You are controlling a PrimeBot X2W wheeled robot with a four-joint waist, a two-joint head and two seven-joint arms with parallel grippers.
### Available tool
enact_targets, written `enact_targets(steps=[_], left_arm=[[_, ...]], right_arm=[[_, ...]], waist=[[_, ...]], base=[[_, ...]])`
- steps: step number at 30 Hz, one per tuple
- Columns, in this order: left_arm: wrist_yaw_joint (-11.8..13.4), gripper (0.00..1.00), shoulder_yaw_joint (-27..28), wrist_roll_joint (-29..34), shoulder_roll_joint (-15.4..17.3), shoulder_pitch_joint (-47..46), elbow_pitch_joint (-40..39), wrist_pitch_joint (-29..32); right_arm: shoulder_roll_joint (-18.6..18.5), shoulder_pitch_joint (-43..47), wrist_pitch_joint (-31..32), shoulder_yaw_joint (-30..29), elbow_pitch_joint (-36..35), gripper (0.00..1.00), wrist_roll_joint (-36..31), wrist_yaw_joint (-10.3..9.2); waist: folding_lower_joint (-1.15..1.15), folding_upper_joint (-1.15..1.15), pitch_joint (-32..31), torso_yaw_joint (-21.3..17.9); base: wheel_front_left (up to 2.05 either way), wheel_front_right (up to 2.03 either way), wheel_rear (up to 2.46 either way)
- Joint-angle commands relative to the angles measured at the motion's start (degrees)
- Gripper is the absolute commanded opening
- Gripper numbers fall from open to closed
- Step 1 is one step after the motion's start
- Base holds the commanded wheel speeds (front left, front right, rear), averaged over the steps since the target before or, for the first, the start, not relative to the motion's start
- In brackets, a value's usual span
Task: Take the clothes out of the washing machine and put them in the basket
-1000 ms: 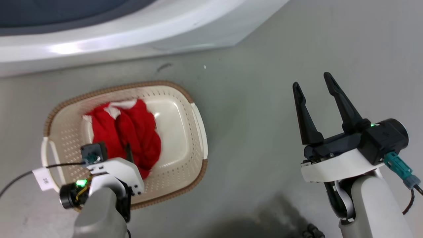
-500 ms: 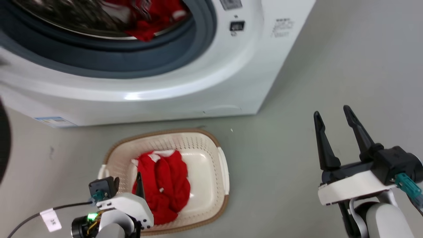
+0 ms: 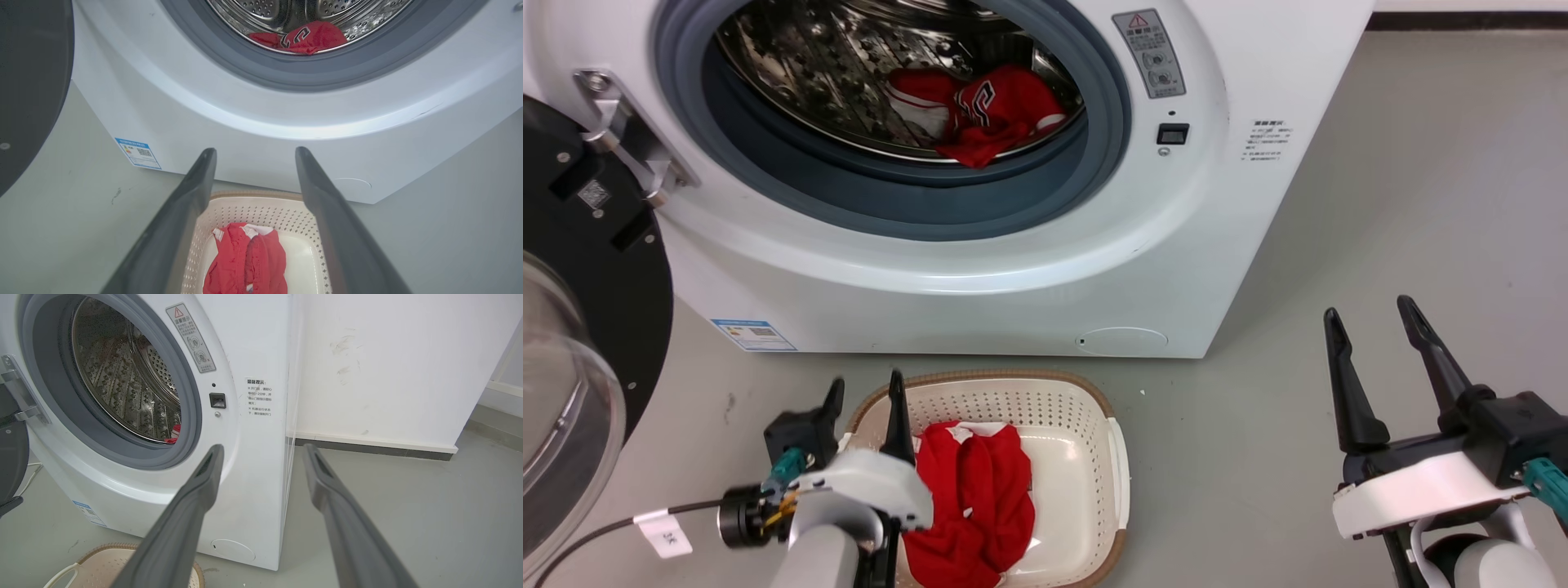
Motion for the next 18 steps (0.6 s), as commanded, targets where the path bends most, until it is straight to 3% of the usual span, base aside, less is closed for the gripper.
enact_targets(steps=[1,11,16,18], left_arm=[[0.42,1.0,-0.3,0.87,-0.08,-0.55,-1.36,-0.14],[0.19,1.0,-1.73,4.41,-0.08,-9.26,-4.87,-0.14],[-1.35,1.0,-2.28,4.93,-0.06,-17.23,0.71,-0.14],[-2.8,1.0,-1.74,4.4,0.79,-25.04,7.23,-0.14]], right_arm=[[0.09,0.73,0.13,-0.08,-0.42,1.0,-0.18,-0.05],[0.1,0.26,0.56,0.21,-2.47,1.0,-0.31,-0.05],[0.1,-0.87,0.53,0.81,-3.33,1.0,-0.24,-0.04],[0.1,-1.77,0.34,2.07,-4.19,1.0,-0.6,-0.05]], waist=[[0.01,0.0,-0.49,0.49],[0.01,0.0,1.24,0.46],[0.01,0.0,4.0,-0.37],[0.01,0.0,7.13,-1.76]], base=[[0.0,0.0,0.0],[0.0,0.0,0.0],[0.0,0.0,0.0],[0.0,0.0,0.0]])
